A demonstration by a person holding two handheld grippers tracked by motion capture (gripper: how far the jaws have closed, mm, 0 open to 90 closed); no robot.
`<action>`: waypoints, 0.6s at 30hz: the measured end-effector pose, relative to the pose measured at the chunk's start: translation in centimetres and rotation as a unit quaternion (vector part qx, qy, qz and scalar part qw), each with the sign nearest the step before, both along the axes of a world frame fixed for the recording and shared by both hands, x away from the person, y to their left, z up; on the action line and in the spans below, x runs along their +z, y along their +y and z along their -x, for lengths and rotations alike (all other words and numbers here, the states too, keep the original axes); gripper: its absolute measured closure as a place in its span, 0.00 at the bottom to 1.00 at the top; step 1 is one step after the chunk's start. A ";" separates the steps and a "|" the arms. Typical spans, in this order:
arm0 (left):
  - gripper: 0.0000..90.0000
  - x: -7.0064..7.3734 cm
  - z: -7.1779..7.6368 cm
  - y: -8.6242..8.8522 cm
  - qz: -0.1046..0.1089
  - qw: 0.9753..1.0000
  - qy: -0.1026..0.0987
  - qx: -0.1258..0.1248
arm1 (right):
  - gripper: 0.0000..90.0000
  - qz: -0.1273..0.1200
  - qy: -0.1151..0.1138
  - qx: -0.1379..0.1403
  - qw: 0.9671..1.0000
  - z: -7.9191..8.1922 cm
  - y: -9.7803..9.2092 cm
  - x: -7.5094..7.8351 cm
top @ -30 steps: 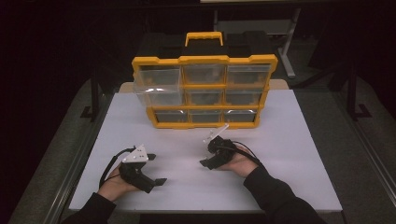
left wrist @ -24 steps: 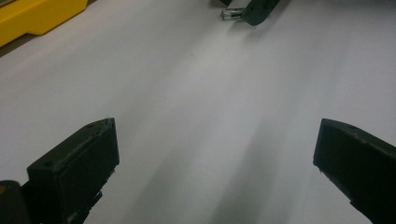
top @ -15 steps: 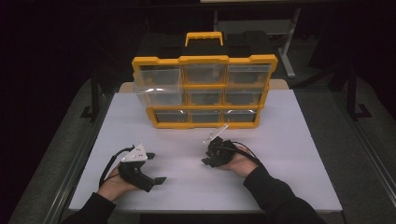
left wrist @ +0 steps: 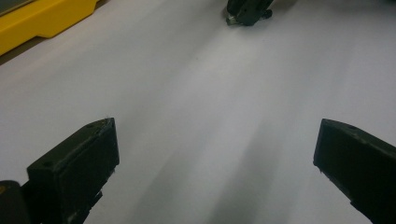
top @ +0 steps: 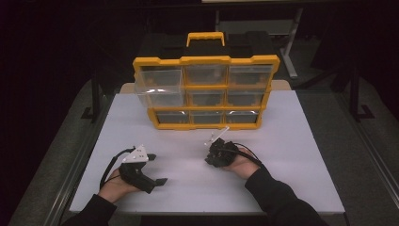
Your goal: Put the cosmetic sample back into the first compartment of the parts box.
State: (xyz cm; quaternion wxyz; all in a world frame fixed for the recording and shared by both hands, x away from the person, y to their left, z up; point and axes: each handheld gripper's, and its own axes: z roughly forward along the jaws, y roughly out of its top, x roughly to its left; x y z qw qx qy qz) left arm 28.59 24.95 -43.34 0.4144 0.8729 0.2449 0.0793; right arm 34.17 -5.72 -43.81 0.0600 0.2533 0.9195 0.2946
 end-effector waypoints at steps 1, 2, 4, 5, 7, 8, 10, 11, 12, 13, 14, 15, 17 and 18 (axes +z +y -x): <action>0.00 0.0 0.0 0.0 0.000 1.000 -0.001 0.000 | 0.87 0.000 0.000 0.000 1.000 0.0 0.0 0.0; 0.00 0.0 0.0 0.0 0.000 1.000 -0.002 0.001 | 0.87 0.000 0.000 0.000 1.000 0.0 0.0 0.0; 0.00 0.0 0.0 0.0 0.000 1.000 -0.002 0.001 | 0.88 -0.001 0.001 0.000 1.000 0.0 0.0 0.0; 0.00 0.0 0.0 0.0 0.000 1.000 -0.002 0.000 | 0.88 -0.001 0.002 -0.001 1.000 0.0 0.0 0.0; 0.00 0.0 0.0 0.0 0.001 1.000 -0.002 0.001 | 0.88 -0.001 0.002 -0.001 1.000 -0.1 0.0 0.0; 0.00 0.0 0.0 0.0 -0.001 1.000 -0.003 0.000 | 0.89 -0.002 0.002 0.000 1.000 -0.1 0.0 0.0; 0.00 0.0 0.0 0.0 -0.001 1.000 -0.003 0.000 | 0.89 -0.002 0.002 0.000 1.000 -0.1 0.0 0.0; 0.00 0.0 0.0 0.0 -0.001 1.000 -0.003 0.000 | 0.89 -0.001 0.001 0.001 1.000 -0.1 0.0 0.0; 0.00 0.0 0.0 0.0 -0.001 1.000 -0.003 0.000 | 0.89 -0.001 0.004 0.002 1.000 0.0 0.0 0.1; 0.00 0.0 0.1 0.0 -0.001 1.000 -0.004 0.000 | 0.89 -0.001 0.004 0.005 1.000 0.0 0.0 0.1; 0.00 0.0 0.1 0.0 0.000 1.000 -0.004 0.001 | 0.89 0.000 0.005 0.006 1.000 0.0 0.0 0.2; 0.00 0.0 0.1 0.0 0.001 1.000 -0.004 0.001 | 0.89 0.000 0.005 0.006 1.000 0.0 0.0 0.2; 0.00 0.1 0.1 0.0 0.001 1.000 -0.005 0.000 | 0.89 0.001 0.007 0.007 1.000 0.1 0.0 0.4; 0.00 0.1 0.1 0.0 0.002 1.000 -0.005 0.000 | 0.89 0.002 0.006 0.005 1.000 0.1 0.0 0.5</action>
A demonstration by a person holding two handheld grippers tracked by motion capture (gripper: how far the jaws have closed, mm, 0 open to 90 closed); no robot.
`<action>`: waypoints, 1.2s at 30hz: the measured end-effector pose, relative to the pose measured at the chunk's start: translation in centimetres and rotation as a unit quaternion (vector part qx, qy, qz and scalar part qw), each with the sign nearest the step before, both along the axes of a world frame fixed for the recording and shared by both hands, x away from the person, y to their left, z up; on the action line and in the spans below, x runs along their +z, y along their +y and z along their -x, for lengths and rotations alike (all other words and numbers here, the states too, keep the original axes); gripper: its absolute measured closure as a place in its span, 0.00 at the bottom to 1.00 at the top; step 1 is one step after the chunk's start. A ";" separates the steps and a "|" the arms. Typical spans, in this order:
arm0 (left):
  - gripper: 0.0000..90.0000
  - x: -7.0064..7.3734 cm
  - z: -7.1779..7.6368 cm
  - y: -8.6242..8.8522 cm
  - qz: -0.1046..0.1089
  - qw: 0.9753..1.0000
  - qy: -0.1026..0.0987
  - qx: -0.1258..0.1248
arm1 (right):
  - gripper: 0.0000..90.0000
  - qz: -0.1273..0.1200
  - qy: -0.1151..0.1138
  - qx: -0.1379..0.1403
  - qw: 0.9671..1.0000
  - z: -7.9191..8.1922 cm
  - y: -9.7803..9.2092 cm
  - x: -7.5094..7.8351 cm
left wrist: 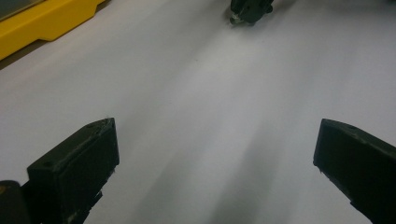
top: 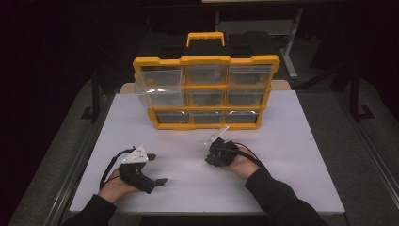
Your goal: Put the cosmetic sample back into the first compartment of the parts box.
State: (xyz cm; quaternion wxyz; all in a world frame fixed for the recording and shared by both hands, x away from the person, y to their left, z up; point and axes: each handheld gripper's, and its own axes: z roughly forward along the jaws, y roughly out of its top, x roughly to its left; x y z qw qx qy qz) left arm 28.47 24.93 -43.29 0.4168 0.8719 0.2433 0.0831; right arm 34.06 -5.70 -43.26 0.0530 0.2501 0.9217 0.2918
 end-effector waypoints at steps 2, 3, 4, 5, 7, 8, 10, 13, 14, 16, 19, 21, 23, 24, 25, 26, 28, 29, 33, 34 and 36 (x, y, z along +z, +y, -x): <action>0.00 0.0 0.0 0.0 0.000 1.000 0.000 0.000 | 0.89 0.002 0.001 0.002 1.000 0.0 -0.1 0.3; 0.00 0.0 0.0 0.0 -0.002 1.000 -0.001 -0.001 | 0.89 0.003 0.001 0.002 1.000 -0.1 -0.2 0.6; 0.00 0.0 0.0 0.0 -0.002 1.000 -0.001 -0.001 | 0.89 -0.001 0.000 0.002 1.000 -0.1 -0.2 0.8; 0.00 0.0 0.0 0.0 -0.001 1.000 -0.001 -0.001 | 0.89 -0.001 -0.001 0.003 1.000 -0.2 -0.2 1.0; 0.00 0.0 0.0 0.0 0.001 1.000 -0.002 -0.001 | 0.89 -0.005 -0.001 0.002 1.000 -0.4 -0.3 1.4; 0.00 0.0 0.0 0.0 0.001 1.000 -0.002 0.000 | 0.89 -0.007 0.000 0.001 1.000 -0.4 -0.3 1.6; 0.00 0.0 0.0 0.1 0.001 1.000 -0.002 0.000 | 0.89 -0.007 -0.001 0.001 1.000 -0.5 -0.4 1.7; 0.00 0.0 0.0 0.1 -0.001 1.000 -0.002 -0.001 | 0.89 -0.008 0.000 -0.003 1.000 -0.7 -0.7 2.6; 0.00 0.0 0.0 0.1 0.000 1.000 -0.002 0.000 | 0.89 -0.010 0.000 -0.003 1.000 -0.8 -0.8 2.9; 0.00 0.0 0.0 0.1 0.000 1.000 -0.002 0.000 | 0.89 -0.010 -0.002 -0.002 1.000 -0.9 -0.9 3.3; 0.00 0.0 0.0 0.0 -0.001 1.000 -0.003 0.000 | 0.88 -0.013 -0.003 -0.003 1.000 -1.1 -1.1 3.8; 0.00 0.0 0.0 0.0 -0.001 1.000 -0.004 0.000 | 0.88 -0.019 -0.005 -0.003 1.000 -1.2 -1.3 4.1; 0.00 0.0 0.0 0.0 -0.001 1.000 -0.003 0.000 | 0.88 -0.021 -0.004 -0.004 1.000 -1.2 -1.5 4.5; 0.00 0.0 0.0 0.0 -0.001 1.000 -0.003 0.000 | 0.88 -0.022 -0.004 -0.002 1.000 -1.3 -1.5 4.7; 0.00 0.0 0.0 0.0 -0.001 1.000 -0.003 0.000 | 0.88 -0.024 -0.004 0.000 1.000 -1.3 -1.5 4.9; 0.00 0.0 0.0 0.0 0.000 1.000 -0.002 0.000 | 0.88 -0.023 -0.005 0.000 1.000 -1.3 -1.5 5.0; 0.00 0.0 0.0 0.0 0.000 1.000 -0.002 0.000 | 0.88 -0.027 -0.003 0.000 1.000 -1.4 -1.5 5.3; 0.00 0.0 0.0 0.0 0.000 1.000 -0.002 0.000 | 0.88 -0.028 -0.003 0.000 1.000 -1.4 -1.5 5.5; 0.00 0.0 0.0 0.0 -0.001 1.000 -0.004 -0.002 | 0.89 -0.034 -0.005 0.003 0.999 -1.6 -1.3 6.0; 0.00 0.0 0.0 0.0 0.000 1.000 -0.004 -0.002 | 0.88 -0.035 -0.005 0.003 0.999 -1.6 -1.2 6.2; 0.00 0.0 0.0 0.0 0.001 1.000 -0.004 -0.002 | 0.88 -0.038 -0.009 0.006 0.999 -1.6 -1.1 6.5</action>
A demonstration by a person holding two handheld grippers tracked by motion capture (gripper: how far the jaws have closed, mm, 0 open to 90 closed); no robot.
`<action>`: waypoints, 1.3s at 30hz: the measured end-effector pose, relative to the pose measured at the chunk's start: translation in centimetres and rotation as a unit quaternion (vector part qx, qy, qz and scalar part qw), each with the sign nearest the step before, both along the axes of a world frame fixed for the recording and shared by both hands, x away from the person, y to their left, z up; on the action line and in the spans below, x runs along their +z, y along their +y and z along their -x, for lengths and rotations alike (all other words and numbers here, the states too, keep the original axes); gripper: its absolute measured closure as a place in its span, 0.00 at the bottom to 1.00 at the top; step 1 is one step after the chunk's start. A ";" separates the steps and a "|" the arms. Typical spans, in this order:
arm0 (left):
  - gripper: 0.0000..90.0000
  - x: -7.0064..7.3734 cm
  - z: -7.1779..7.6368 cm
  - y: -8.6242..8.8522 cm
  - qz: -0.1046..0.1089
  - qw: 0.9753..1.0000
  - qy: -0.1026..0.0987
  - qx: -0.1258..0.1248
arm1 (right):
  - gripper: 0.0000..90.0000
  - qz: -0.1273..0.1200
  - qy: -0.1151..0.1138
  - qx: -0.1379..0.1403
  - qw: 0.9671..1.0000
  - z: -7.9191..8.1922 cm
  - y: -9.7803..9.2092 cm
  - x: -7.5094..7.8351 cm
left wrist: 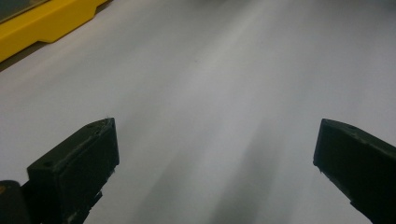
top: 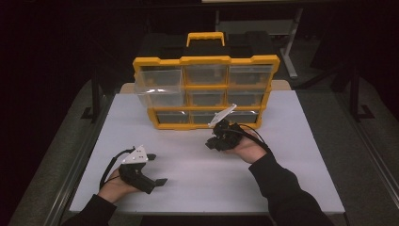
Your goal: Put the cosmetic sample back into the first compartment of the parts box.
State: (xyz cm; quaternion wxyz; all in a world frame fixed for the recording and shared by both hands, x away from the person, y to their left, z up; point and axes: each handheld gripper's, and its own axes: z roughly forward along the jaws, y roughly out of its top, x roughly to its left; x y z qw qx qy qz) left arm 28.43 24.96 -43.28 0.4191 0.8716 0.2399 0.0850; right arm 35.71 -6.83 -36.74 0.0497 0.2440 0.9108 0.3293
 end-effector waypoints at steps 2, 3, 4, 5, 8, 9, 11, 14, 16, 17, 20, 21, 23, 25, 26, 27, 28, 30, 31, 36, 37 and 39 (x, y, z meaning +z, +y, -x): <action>0.00 0.0 0.0 0.0 -0.001 1.000 -0.001 -0.001 | 0.88 0.001 -0.003 0.001 1.000 -0.1 0.1 0.4; 0.00 0.0 0.0 0.0 -0.001 1.000 -0.001 -0.001 | 0.88 -0.001 -0.005 0.001 1.000 -0.1 0.1 0.6; 0.00 0.0 0.0 0.0 -0.001 1.000 -0.001 -0.001 | 0.88 -0.004 -0.005 0.001 1.000 -0.2 0.1 0.8; 0.00 0.0 0.0 0.0 0.000 1.000 -0.001 0.000 | 0.88 -0.005 -0.006 0.001 1.000 -0.2 0.1 1.0; 0.00 0.0 0.0 0.0 0.000 1.000 -0.001 -0.001 | 0.88 -0.007 -0.009 0.004 1.000 -0.4 0.2 1.5; 0.00 0.0 0.0 0.0 0.001 1.000 0.000 -0.001 | 0.88 -0.006 -0.010 0.003 1.000 -0.5 0.3 1.6; 0.00 0.0 0.0 0.0 0.001 1.000 -0.001 -0.001 | 0.89 -0.006 -0.011 0.004 1.000 -0.5 0.4 1.8; 0.00 0.0 0.0 0.0 0.000 1.000 -0.001 -0.001 | 0.88 -0.006 -0.010 0.003 1.000 -0.6 0.5 2.1; 0.00 0.0 0.0 0.0 -0.002 1.000 -0.001 -0.001 | 0.88 -0.006 -0.011 0.008 1.000 -0.7 0.6 2.3; 0.00 0.0 0.0 0.0 -0.002 1.000 -0.001 -0.001 | 0.88 -0.005 -0.011 0.009 1.000 -0.7 0.7 2.5; 0.00 0.0 0.0 0.1 -0.001 1.000 -0.001 -0.001 | 0.88 -0.006 -0.015 0.012 1.000 -0.9 0.8 2.7; 0.00 0.0 0.0 0.1 -0.001 1.000 -0.001 -0.001 | 0.88 -0.008 -0.015 0.013 1.000 -0.9 0.9 2.9; 0.00 0.0 0.0 0.1 -0.001 1.000 0.000 -0.001 | 0.88 -0.008 -0.014 0.014 1.000 -1.0 1.0 3.2; 0.00 0.0 0.0 0.1 -0.001 1.000 0.000 -0.001 | 0.88 -0.008 -0.016 0.015 1.000 -1.1 1.1 3.5; 0.00 0.0 0.0 0.1 -0.001 1.000 0.000 -0.001 | 0.88 -0.008 -0.016 0.015 1.000 -1.1 1.1 3.5; 0.00 0.0 0.0 0.1 -0.001 1.000 0.000 -0.001 | 0.88 -0.009 -0.017 0.015 1.000 -1.1 1.1 3.7; 0.00 0.0 0.0 0.1 -0.001 1.000 0.000 -0.001 | 0.88 -0.009 -0.018 0.016 1.000 -1.2 1.1 4.0; 0.00 0.0 0.0 0.1 -0.001 1.000 0.000 -0.001 | 0.89 -0.010 -0.018 0.016 1.000 -1.2 1.1 4.3; 0.00 0.0 0.0 0.1 -0.001 1.000 0.000 -0.001 | 0.88 -0.011 -0.019 0.017 1.000 -1.3 1.2 4.4; 0.00 0.0 0.0 0.1 0.000 1.000 0.001 -0.001 | 0.89 -0.014 -0.021 0.017 1.000 -1.3 1.3 5.0; 0.00 0.0 0.0 0.1 0.001 1.000 0.000 -0.002 | 0.89 -0.014 -0.022 0.018 1.000 -1.3 1.3 5.2; 0.00 0.0 0.0 0.1 0.002 1.000 0.000 -0.002 | 0.89 -0.013 -0.021 0.017 1.000 -1.4 1.4 5.4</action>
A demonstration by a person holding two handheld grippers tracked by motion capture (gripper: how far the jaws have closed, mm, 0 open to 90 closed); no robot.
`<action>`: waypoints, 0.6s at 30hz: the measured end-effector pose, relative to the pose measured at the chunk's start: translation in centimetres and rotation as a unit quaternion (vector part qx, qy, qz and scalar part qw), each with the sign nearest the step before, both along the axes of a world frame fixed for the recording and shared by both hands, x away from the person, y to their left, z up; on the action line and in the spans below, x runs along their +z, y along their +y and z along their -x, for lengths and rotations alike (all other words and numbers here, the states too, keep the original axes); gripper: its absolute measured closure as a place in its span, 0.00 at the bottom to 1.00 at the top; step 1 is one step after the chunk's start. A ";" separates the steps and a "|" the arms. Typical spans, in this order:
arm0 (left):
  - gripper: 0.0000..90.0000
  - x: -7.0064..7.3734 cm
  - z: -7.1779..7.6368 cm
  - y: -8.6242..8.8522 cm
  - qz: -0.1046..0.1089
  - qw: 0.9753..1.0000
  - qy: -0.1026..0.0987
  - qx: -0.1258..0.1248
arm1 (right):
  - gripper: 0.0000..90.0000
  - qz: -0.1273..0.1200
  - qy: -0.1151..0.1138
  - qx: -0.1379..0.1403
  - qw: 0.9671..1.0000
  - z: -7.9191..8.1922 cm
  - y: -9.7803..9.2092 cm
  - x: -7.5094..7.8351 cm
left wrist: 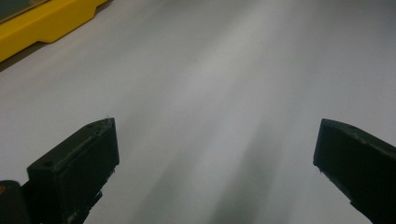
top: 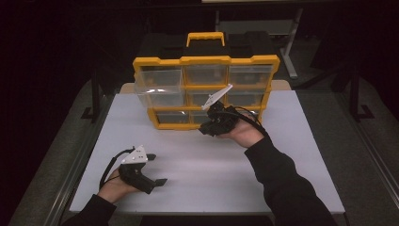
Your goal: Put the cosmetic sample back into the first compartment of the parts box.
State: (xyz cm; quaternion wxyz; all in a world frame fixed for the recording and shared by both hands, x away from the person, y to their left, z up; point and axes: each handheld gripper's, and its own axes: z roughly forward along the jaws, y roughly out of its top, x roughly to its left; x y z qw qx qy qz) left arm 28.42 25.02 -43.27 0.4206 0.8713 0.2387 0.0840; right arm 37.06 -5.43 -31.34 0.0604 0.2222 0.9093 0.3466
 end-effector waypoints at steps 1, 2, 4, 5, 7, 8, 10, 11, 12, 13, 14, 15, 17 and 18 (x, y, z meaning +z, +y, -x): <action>0.00 0.0 0.0 0.0 0.000 1.000 0.000 0.000 | 0.88 0.000 -0.001 0.001 1.000 0.0 0.0 0.1; 0.00 0.0 0.0 0.0 0.001 1.000 0.000 0.000 | 0.89 0.001 -0.002 0.002 1.000 -0.1 0.1 0.2; 0.00 0.0 0.0 0.0 0.001 1.000 0.001 0.001 | 0.88 0.004 -0.004 0.004 1.000 -0.1 0.2 0.5; 0.00 0.0 0.0 0.0 0.001 1.000 0.001 0.001 | 0.88 0.004 -0.004 0.004 1.000 -0.1 0.2 0.5; 0.00 0.0 0.0 0.0 -0.001 1.000 0.002 -0.001 | 0.88 0.007 -0.006 0.004 1.000 -0.3 0.3 0.9; 0.00 0.0 0.0 0.0 -0.003 1.000 0.002 -0.001 | 0.89 0.006 -0.007 0.004 1.000 -0.3 0.3 1.0; 0.00 0.0 0.0 0.0 -0.003 1.000 0.002 -0.001 | 0.88 0.005 -0.008 0.002 1.000 -0.4 0.3 1.3; 0.00 0.0 0.0 0.0 -0.002 1.000 0.001 -0.001 | 0.88 0.004 -0.009 0.002 1.000 -0.5 0.3 1.5; 0.00 0.0 0.0 0.0 -0.002 1.000 0.002 -0.001 | 0.88 0.004 -0.008 0.000 1.000 -0.5 0.3 1.7; 0.00 0.0 0.0 0.0 -0.002 1.000 0.002 -0.001 | 0.88 0.002 -0.011 0.002 1.000 -0.6 0.3 1.9; 0.00 0.0 0.0 0.0 -0.002 1.000 0.002 -0.001 | 0.88 0.000 -0.012 0.002 1.000 -0.6 0.3 2.1; 0.00 0.0 0.0 0.0 -0.002 1.000 0.002 -0.002 | 0.89 0.000 -0.012 0.002 1.000 -0.7 0.3 2.3; 0.00 0.0 0.0 0.0 -0.004 1.000 0.002 -0.003 | 0.88 -0.002 -0.015 0.004 1.000 -0.8 0.4 2.8; 0.00 0.0 0.0 0.0 -0.004 1.000 0.002 -0.004 | 0.88 -0.002 -0.017 0.004 1.000 -0.8 0.4 2.9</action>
